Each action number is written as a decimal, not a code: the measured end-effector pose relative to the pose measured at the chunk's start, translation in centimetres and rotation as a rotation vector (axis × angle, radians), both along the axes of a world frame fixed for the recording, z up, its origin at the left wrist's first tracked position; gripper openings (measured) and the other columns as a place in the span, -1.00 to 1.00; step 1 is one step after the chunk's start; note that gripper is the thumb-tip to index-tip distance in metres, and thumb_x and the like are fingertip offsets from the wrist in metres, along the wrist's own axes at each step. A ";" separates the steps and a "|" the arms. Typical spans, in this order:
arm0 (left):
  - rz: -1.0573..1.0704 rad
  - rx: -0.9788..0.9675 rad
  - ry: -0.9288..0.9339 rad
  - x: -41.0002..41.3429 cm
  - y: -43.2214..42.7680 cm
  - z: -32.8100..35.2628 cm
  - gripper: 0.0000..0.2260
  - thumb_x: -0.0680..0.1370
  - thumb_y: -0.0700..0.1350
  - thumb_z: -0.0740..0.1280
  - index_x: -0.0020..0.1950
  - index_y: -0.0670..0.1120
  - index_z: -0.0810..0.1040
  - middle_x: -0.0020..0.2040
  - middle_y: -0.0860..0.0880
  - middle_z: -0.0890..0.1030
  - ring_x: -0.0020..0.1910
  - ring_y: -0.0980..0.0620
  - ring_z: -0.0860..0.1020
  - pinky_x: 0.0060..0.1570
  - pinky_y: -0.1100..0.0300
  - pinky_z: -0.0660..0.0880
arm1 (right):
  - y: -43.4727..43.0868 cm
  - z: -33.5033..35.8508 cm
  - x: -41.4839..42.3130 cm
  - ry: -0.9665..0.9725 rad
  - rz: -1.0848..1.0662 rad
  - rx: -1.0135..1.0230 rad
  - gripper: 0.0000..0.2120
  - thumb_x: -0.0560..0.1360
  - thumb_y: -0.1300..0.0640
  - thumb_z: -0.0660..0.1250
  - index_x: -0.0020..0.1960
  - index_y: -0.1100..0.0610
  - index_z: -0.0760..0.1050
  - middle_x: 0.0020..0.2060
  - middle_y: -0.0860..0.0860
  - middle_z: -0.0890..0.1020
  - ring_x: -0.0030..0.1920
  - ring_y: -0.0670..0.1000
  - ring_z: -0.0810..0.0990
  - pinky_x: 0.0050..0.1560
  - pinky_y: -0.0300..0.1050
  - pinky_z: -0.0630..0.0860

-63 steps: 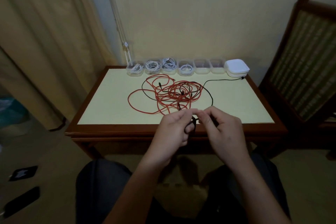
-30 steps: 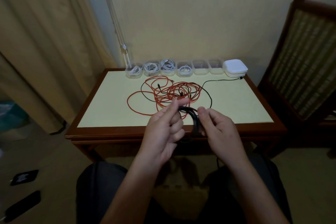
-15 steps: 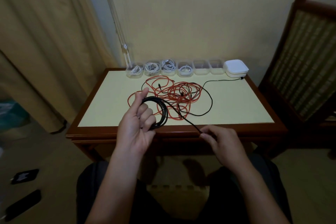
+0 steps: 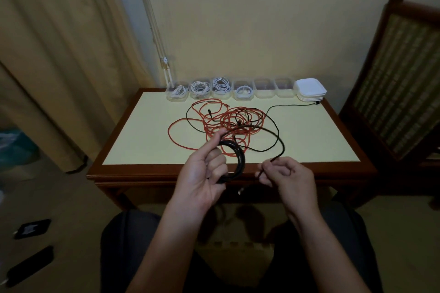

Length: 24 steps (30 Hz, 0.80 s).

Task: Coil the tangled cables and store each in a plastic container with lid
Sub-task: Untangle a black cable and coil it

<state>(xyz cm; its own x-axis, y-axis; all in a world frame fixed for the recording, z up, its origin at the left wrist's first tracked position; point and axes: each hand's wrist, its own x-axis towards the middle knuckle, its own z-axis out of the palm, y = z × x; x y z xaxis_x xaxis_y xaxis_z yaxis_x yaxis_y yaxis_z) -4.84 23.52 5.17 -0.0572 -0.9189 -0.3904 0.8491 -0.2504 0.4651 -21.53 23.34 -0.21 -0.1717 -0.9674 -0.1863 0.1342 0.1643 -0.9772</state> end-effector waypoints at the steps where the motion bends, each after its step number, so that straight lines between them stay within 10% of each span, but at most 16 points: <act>1: -0.018 0.011 -0.004 -0.4 0.1 -0.1 -0.81 0.50 -0.16 0.36 0.08 -0.15 0.64 -0.53 0.09 0.16 -0.68 0.17 0.12 -0.72 0.39 0.01 | 0.0 0.3 0.2 -0.099 -0.045 -0.001 -0.94 0.53 0.30 0.41 0.00 0.28 0.59 -0.16 0.16 0.74 -0.13 0.07 0.75 -0.11 -0.20 0.68; 16: -0.066 0.016 -0.006 -1.3 0.1 -1.4 -0.78 0.55 -0.19 0.34 0.17 -0.19 0.63 -0.53 0.09 0.15 -0.69 0.18 0.11 -0.73 0.36 0.04 | 0.4 2.0 1.7 -0.622 0.132 0.179 -0.84 0.46 0.26 0.41 0.03 0.28 0.57 -0.15 0.17 0.72 -0.23 0.01 0.72 -0.23 -0.21 0.67; 24: 0.025 -0.184 -0.558 -1.4 0.4 -2.3 -0.84 0.59 -0.10 0.37 0.08 -0.10 0.71 -0.52 0.01 0.17 -0.60 0.14 0.09 -0.60 0.28 0.03 | 0.8 2.3 2.4 -0.587 0.421 0.283 -0.64 0.57 -0.05 0.32 0.21 0.16 0.64 -0.14 0.01 0.63 -0.17 -0.01 0.62 -0.18 -0.11 0.54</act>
<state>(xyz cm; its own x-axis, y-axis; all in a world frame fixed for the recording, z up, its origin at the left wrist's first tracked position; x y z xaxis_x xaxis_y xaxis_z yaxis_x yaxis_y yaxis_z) -6.26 23.94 2.83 0.1333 -0.9728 -0.1894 0.4682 -0.1066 0.8772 -19.18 24.13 2.10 0.4033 -0.8311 -0.3828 0.4881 0.5493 -0.6783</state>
